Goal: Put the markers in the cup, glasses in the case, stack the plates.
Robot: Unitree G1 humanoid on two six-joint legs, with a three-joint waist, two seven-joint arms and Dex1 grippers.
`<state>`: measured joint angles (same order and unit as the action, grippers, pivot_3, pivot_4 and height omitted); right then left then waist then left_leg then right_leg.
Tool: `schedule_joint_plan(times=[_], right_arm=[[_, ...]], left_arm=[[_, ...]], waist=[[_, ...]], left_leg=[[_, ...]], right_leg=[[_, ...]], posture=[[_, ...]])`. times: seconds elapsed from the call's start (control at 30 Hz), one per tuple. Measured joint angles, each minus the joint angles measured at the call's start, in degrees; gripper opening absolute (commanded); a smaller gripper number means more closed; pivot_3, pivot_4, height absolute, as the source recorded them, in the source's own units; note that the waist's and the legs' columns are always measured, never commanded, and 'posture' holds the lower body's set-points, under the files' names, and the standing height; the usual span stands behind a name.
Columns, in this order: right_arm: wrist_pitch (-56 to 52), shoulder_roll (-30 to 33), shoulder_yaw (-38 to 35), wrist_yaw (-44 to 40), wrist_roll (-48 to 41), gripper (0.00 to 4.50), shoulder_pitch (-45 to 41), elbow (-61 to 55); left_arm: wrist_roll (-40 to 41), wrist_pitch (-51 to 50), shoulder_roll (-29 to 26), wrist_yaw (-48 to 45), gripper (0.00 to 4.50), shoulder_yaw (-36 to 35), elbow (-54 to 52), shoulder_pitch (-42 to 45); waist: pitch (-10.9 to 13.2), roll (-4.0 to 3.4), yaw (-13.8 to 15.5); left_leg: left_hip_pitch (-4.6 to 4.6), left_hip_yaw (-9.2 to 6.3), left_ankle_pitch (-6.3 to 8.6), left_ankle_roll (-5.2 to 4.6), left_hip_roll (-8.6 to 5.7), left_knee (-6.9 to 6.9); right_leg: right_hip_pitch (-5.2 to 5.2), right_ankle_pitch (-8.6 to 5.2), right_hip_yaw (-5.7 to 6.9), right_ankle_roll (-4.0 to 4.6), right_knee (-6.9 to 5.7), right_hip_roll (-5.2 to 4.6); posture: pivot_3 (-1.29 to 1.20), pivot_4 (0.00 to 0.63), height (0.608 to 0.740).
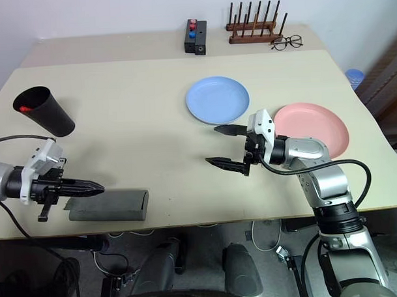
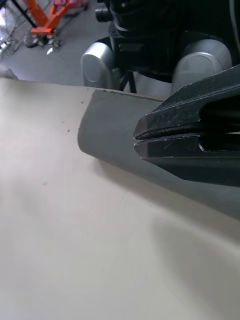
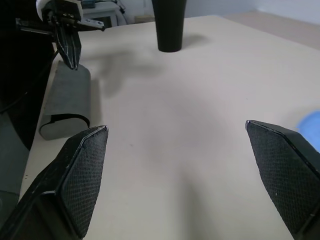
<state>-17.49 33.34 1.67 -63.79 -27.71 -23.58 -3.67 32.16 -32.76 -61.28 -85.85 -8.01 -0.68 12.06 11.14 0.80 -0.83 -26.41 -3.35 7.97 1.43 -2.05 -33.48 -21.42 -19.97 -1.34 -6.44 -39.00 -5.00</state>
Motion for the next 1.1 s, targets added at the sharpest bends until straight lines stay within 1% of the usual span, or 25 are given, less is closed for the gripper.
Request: schedule_joint_plan(times=[0.1, 0.17, 0.2, 0.23, 0.3, 0.37, 0.4, 0.43, 0.5, 0.57, 0.7, 0.77, 0.87, 0.97, 1.1], right_arm=[[-0.1, -0.1, -0.3, 1.7, 0.5, 4.50, -1.7, 2.7], [-1.8, -0.1, -0.9, 3.0, 0.5, 4.50, -3.5, 4.4], [-2.9, 0.1, -1.6, 3.9, 0.5, 4.50, -4.2, 5.4], [-4.0, 0.5, -2.3, 4.9, 0.5, 4.50, -4.9, 6.7], [-5.8, 2.0, -3.3, 7.0, 0.9, 4.50, -6.4, 8.6], [-6.4, 3.7, -4.5, 8.5, 2.1, 4.50, -7.2, 9.2], [-7.0, 5.5, -4.6, 9.4, 3.4, 4.50, -7.2, 9.2], [-7.7, 7.6, -4.7, 10.4, 5.0, 4.50, -7.2, 9.8], [-9.0, 11.7, -5.0, 11.8, 7.6, 4.50, -6.2, 10.9], [-10.6, 13.5, -5.7, 12.4, 8.6, 4.50, -5.4, 11.3], [-12.2, 16.4, -4.9, 13.4, 11.9, 4.50, -2.0, 11.1], [-12.2, 16.6, -3.8, 13.6, 13.7, 4.50, -0.1, 11.4], [-11.8, 16.1, -2.1, 15.1, 16.3, 4.50, 0.3, 15.6], [-11.3, 16.0, -2.0, 15.3, 17.0, 3.62, -0.8, 17.5], [-10.4, 14.9, -1.9, 16.8, 18.6, 1.61, -3.0, 20.8]], left_arm=[[5.2, -6.5, 3.9, 3.9, 0.03, -2.2, 3.2, 9.0], [8.2, -10.8, 4.6, 6.1, 0.55, -3.5, 4.6, 14.0], [9.6, -12.5, 5.8, 7.4, 0.90, -4.4, 4.8, 16.3], [11.3, -13.7, 7.2, 8.7, 1.35, -5.0, 4.6, 18.1], [13.6, -15.8, 10.0, 11.1, 2.42, -5.3, 3.8, 19.9], [14.3, -16.6, 11.0, 12.2, 3.42, -4.8, 2.8, 19.9], [14.4, -16.7, 11.2, 12.2, 3.99, -4.3, 1.8, 19.6], [14.6, -16.8, 11.6, 12.2, 4.41, -4.0, 0.8, 19.4], [14.6, -16.4, 12.5, 12.1, 4.47, -3.0, -0.9, 19.1], [14.2, -15.3, 13.0, 12.1, 4.47, -2.0, -1.7, 18.4], [12.7, -12.6, 13.4, 10.9, 4.47, -0.6, -1.7, 17.3], [12.0, -11.1, 13.4, 9.7, 4.47, 0.0, -1.7, 16.9], [11.7, -9.4, 13.5, 8.6, 4.47, 0.5, -1.7, 16.8], [10.7, -7.7, 13.5, 8.3, 4.50, 0.5, -1.8, 16.7], [10.2, -6.9, 13.3, 8.1, 4.50, 0.5, -2.0, 15.4]], waist=[[0.0, 0.02, 0.3], [0.0, 0.04, 0.1], [0.0, 0.03, 0.0], [0.0, 0.03, 0.1], [0.0, 0.02, 0.1], [0.0, 0.02, 0.0], [0.0, 0.02, 0.0], [0.0, 0.02, 0.0], [0.0, 0.02, 0.1], [0.0, 0.02, 0.1], [0.0, 0.02, 0.0], [0.0, 0.02, 0.0], [0.0, 0.01, 0.0], [0.0, 0.02, 0.0], [0.0, 0.02, 0.0]], left_leg=[[-0.02, -0.09, -0.03, -0.04, 0.00, -0.15], [-0.01, -0.05, -0.03, -0.06, -0.06, -0.23], [-0.02, -0.03, -0.04, -0.07, -0.07, -0.22], [-0.03, -0.03, -0.04, -0.08, -0.07, -0.23], [-0.03, -0.02, -0.05, -0.08, -0.07, -0.23], [-0.03, -0.02, -0.06, -0.07, 0.00, -0.23], [-0.03, -0.01, -0.06, -0.07, 0.00, -0.22], [-0.02, 0.01, -0.06, -0.07, -0.01, -0.22], [-0.02, 0.02, -0.06, -0.07, 0.00, -0.25], [0.00, 0.02, -0.06, -0.08, 0.02, -0.27], [0.00, 0.02, -0.06, -0.08, 0.03, -0.28], [0.00, 0.03, -0.06, -0.08, 0.03, -0.28], [0.00, 0.04, -0.06, -0.07, 0.03, -0.33], [0.03, 0.02, -0.06, -0.08, 0.03, -0.35], [0.03, 0.02, -0.06, -0.07, 0.03, -0.36]], right_leg=[[0.04, 0.01, 0.17, -0.02, -0.02, 0.04], [0.10, 0.11, 0.17, -0.21, -0.03, 0.05], [0.11, 0.13, 0.17, -0.24, -0.03, 0.05], [0.18, 0.13, 0.18, -0.25, -0.05, 0.08], [0.26, 0.14, 0.18, -0.28, -0.11, 0.11], [0.26, 0.14, 0.17, -0.27, -0.13, 0.28], [0.25, 0.14, 0.15, -0.27, -0.14, 0.31], [0.25, 0.13, 0.14, -0.27, -0.15, 0.32], [0.28, 0.13, 0.13, -0.26, -0.14, 0.32], [0.31, 0.13, 0.12, -0.26, -0.14, 0.29], [0.31, 0.12, 0.11, -0.25, -0.14, 0.27], [0.31, 0.12, 0.10, -0.25, -0.13, 0.27], [0.32, 0.12, 0.10, -0.25, -0.14, 0.27], [0.39, 0.12, 0.10, -0.25, -0.14, 0.27], [0.39, 0.12, 0.11, -0.25, -0.14, 0.27]], posture=[[0.00, 0.150, 0.735], [0.00, 0.150, 0.735], [0.00, 0.150, 0.735], [0.00, 0.150, 0.735], [0.00, 0.150, 0.735], [0.00, 0.150, 0.735], [0.00, 0.150, 0.735], [0.00, 0.150, 0.735], [0.00, 0.150, 0.735], [0.00, 0.150, 0.735], [0.00, 0.150, 0.735], [0.00, 0.150, 0.735], [0.00, 0.150, 0.735], [0.00, 0.150, 0.735], [0.00, 0.150, 0.735]])
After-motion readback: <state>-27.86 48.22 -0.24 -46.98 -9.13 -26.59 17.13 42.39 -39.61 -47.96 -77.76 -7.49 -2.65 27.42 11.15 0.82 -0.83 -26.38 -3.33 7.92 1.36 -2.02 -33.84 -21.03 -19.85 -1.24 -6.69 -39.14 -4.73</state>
